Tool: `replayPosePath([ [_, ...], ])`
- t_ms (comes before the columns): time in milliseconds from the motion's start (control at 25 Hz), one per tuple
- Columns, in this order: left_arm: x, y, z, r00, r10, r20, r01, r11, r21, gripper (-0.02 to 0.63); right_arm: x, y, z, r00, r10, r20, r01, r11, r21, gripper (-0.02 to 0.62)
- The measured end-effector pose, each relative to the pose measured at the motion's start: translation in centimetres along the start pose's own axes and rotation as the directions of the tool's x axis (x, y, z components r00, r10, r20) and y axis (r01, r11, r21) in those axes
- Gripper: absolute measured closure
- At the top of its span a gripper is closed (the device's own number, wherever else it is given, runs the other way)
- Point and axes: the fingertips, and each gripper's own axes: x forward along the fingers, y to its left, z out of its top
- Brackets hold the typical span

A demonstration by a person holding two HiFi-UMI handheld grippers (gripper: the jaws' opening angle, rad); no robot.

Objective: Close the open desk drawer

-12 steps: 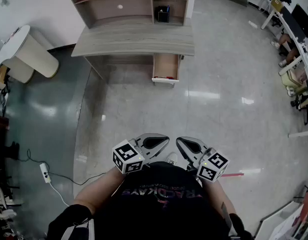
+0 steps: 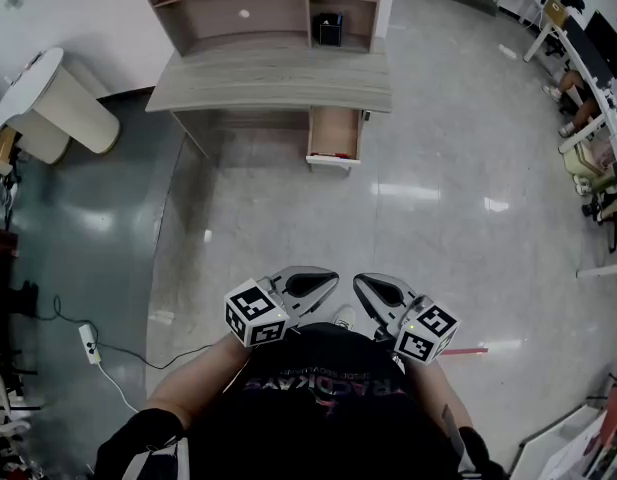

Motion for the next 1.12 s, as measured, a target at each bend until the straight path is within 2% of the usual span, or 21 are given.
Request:
replayPosePath([
  [280, -0.5, 0.2, 0.0, 1.0, 0.005, 0.012, -0.005, 1.0, -0.001, 0.595, 0.4, 1.1, 0.5, 0.998, 0.059, 0.022, -0.058, 0.998, -0.029, 0.583],
  [560, -1.2, 0.5, 0.3, 1.0, 0.011, 0.01, -0.011, 1.0, -0.011, 0.595, 1.3, 1.8, 0.6, 0.997, 0.072, 0.012, -0.071, 0.996, -0.05, 0.583],
  [800, -2.4, 1.1, 0.3, 1.0, 0.015, -0.006, -0.015, 1.0, -0.007, 0.595, 2.4, 2.0, 0.7, 0.997, 0.073, 0.032, -0.073, 0.997, -0.02, 0.583],
  [1120, -4.8, 3.4, 0.7, 0.999, 0.044, 0.0, -0.044, 0.999, -0.013, 0.595, 4.5, 1.4, 1.0, 0.997, 0.035, 0.074, -0.038, 0.998, 0.041, 0.584],
])
